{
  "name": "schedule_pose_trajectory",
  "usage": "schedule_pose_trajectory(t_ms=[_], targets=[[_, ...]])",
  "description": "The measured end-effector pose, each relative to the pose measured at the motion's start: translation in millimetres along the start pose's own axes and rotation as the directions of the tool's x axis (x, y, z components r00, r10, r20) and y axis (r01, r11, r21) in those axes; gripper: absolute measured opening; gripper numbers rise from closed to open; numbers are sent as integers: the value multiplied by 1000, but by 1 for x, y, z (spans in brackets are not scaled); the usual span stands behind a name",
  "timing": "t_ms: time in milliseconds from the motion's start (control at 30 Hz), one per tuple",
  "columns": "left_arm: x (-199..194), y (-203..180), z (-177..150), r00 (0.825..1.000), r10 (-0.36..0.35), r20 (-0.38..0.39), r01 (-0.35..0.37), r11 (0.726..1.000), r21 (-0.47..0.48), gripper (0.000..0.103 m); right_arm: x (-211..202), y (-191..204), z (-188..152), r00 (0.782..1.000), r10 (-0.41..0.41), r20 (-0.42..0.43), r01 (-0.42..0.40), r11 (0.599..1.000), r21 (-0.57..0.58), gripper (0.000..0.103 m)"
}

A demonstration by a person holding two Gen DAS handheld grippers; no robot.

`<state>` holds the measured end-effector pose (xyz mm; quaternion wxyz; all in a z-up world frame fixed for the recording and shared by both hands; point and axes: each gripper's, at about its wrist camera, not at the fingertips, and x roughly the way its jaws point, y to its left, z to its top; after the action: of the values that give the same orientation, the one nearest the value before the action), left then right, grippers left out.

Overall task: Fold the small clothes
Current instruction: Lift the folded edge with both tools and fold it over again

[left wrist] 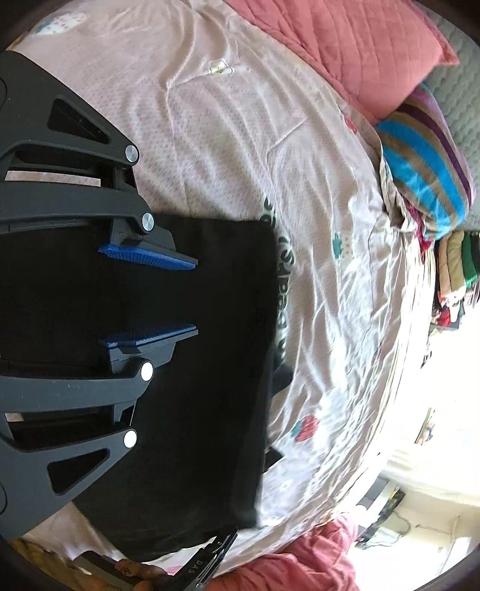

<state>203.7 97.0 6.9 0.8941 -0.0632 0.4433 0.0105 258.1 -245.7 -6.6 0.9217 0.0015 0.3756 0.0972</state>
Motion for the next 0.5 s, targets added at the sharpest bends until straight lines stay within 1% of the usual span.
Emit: schedule_pose_trajectory(t_ms=[100, 167, 233, 300, 367, 400, 500], targets=[[3, 12, 3, 1000, 3, -3, -3, 999, -35, 28, 1, -12, 2, 999, -21, 29, 19, 999, 40, 22], [5, 17, 4, 1000, 8, -6, -8, 999, -49, 33, 4, -21, 0, 999, -27, 24, 26, 998, 58, 28], [9, 22, 4, 1000, 9, -11, -10, 998, -65, 33, 9, -29, -2, 999, -34, 5, 34, 997, 67, 40], [13, 28, 4, 1000, 5, -16, -7, 996, -88, 37, 10, -37, -5, 999, -36, -9, 37, 996, 80, 42], [17, 31, 5, 1000, 2, -20, -4, 994, -106, 44, 11, -43, -7, 999, -44, -15, 45, 995, 89, 49], [20, 33, 4, 1000, 3, -22, -5, 993, -114, 45, 11, -46, -8, 999, -44, -15, 45, 994, 96, 50], [31, 34, 1, 999, -4, -37, 0, 991, -130, 47, 15, -50, -10, 999, -25, -29, 28, 994, 110, 50]])
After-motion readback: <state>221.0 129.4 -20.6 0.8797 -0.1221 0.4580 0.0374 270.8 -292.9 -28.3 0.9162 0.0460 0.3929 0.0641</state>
